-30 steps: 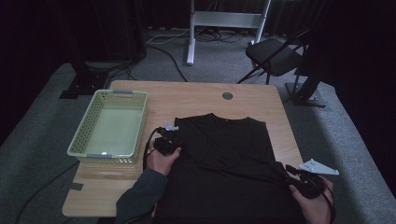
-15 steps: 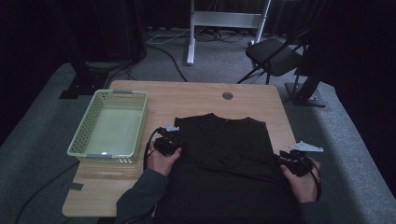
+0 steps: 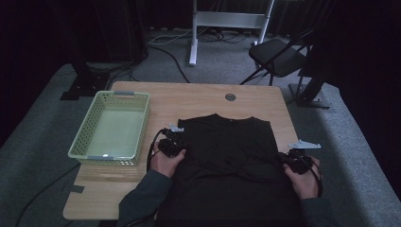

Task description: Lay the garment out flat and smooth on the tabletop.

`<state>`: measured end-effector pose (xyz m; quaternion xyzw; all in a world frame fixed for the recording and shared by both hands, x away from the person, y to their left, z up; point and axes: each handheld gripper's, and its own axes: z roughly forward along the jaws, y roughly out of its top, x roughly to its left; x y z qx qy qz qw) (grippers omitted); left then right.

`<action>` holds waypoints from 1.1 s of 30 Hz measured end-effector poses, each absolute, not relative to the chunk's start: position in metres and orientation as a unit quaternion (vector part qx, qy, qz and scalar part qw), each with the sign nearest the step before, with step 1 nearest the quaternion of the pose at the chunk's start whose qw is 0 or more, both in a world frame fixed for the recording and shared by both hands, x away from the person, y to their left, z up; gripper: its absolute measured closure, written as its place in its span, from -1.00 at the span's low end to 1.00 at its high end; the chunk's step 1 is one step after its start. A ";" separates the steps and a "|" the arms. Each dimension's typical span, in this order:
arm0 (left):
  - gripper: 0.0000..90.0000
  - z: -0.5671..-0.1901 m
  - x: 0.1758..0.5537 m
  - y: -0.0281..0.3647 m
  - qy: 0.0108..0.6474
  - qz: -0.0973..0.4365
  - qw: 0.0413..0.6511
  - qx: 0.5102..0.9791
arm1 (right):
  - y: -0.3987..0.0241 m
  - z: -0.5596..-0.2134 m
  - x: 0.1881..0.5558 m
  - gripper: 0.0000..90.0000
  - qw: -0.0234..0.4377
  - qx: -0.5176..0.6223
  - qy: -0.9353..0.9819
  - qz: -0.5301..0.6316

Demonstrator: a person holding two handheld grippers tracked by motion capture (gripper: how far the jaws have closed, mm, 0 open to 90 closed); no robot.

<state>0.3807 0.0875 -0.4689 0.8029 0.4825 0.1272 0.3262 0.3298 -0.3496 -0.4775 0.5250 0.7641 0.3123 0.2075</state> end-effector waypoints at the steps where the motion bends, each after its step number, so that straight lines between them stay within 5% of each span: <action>1: 0.41 -0.469 0.382 0.086 0.481 0.126 0.326 0.804 | -0.351 -0.478 0.332 0.84 0.208 0.528 0.762 0.312; 16: 0.41 -0.468 0.416 0.055 0.460 0.147 0.306 0.820 | -0.376 -0.479 0.350 0.78 0.223 0.555 0.739 0.309; 25: 0.41 -0.468 0.430 0.058 0.470 0.159 0.301 0.815 | -0.372 -0.477 0.346 0.44 0.216 0.554 0.743 0.306; 33: 0.28 -0.465 0.406 0.063 0.448 0.166 0.306 0.824 | -0.363 -0.470 0.328 0.35 0.209 0.538 0.747 0.330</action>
